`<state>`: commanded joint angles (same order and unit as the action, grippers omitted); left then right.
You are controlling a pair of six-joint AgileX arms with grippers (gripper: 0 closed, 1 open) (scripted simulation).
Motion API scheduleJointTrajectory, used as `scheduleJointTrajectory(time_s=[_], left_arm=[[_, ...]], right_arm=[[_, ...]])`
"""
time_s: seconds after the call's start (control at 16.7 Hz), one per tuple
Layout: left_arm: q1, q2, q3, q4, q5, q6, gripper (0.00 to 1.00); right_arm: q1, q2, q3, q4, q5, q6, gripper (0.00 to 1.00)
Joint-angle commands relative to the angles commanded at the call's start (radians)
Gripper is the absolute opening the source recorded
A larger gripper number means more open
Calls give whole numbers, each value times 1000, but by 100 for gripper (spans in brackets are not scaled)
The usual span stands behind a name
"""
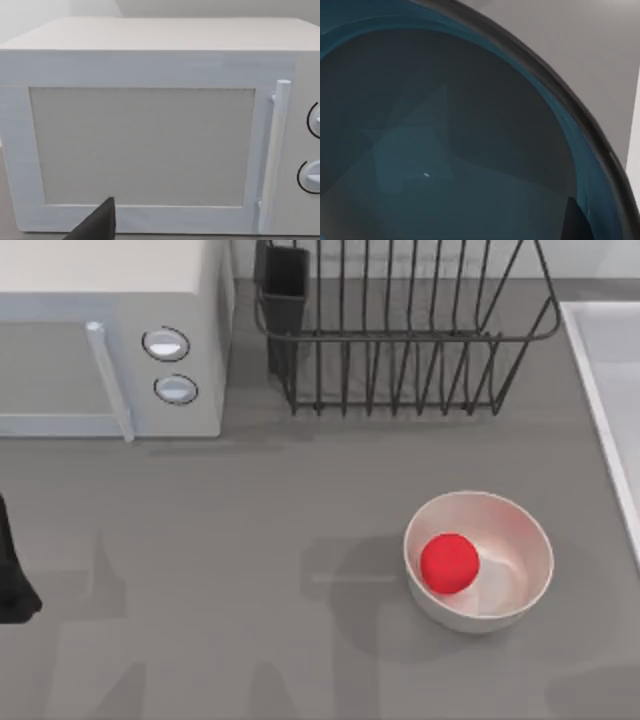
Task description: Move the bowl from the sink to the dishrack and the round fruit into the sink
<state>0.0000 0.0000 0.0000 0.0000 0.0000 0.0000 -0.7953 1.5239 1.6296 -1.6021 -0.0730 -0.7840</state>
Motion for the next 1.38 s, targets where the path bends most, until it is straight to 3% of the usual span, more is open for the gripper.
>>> scheduleJointTrajectory(time_s=[0.3, 0.54, 0.84, 1.38], left_arm=[[0, 0, 0, 0, 0, 0, 100], [0, 0, 0, 0, 0, 0, 100], [0, 0, 0, 0, 0, 0, 100], [0, 0, 0, 0, 0, 0, 100]], right_arm=[[15, 3, 3, 12, 5, 8, 0], [151, 11, 4, 150, 79, 81, 0], [477, 37, 6, 481, 263, 257, 0], [1202, 103, 15, 1210, 675, 624, 0]])
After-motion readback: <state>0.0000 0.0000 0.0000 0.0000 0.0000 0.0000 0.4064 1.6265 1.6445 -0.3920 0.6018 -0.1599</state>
